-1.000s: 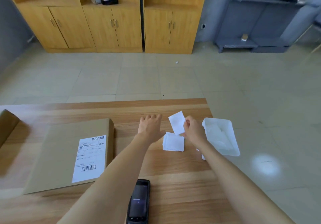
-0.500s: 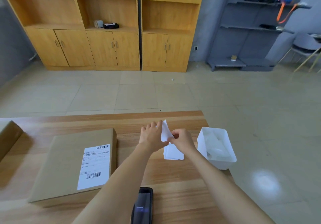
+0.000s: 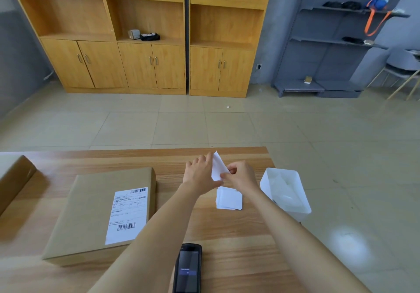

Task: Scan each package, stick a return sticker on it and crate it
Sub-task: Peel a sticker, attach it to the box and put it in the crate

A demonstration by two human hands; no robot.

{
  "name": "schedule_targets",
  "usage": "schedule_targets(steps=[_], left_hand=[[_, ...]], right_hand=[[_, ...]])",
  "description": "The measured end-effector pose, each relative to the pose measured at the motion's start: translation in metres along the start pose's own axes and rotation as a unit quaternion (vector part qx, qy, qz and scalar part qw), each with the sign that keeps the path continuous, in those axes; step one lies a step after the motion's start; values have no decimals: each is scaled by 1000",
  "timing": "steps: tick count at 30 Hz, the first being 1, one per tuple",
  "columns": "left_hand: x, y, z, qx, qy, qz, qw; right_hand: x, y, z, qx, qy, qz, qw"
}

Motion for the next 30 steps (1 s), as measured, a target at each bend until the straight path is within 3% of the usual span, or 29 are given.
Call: schedule_targets(steps=[10, 21, 26, 30], left_hand=[[1, -5, -2, -3, 5, 5, 1000], [5, -8, -1, 24, -44, 23, 998], [9, -8, 5, -18, -47, 51, 997], [8, -7, 6, -50, -28, 26, 998]], right_hand=[[1, -4, 0, 7, 9, 4, 1000], [-7, 0, -2, -74, 61, 41, 995], [-5, 0, 0, -71, 64, 43, 994], [-5, 1, 0, -61, 77, 46, 994]])
Point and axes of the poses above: each hand's wrist, its own y-axis towards the middle knuckle, its own x-axis out of the back of the hand, z = x × y, the point moved 1 cm from there along y, towards the middle knuckle, and after that the axes turned 5 degrees about -y, right-handed, at the moved point
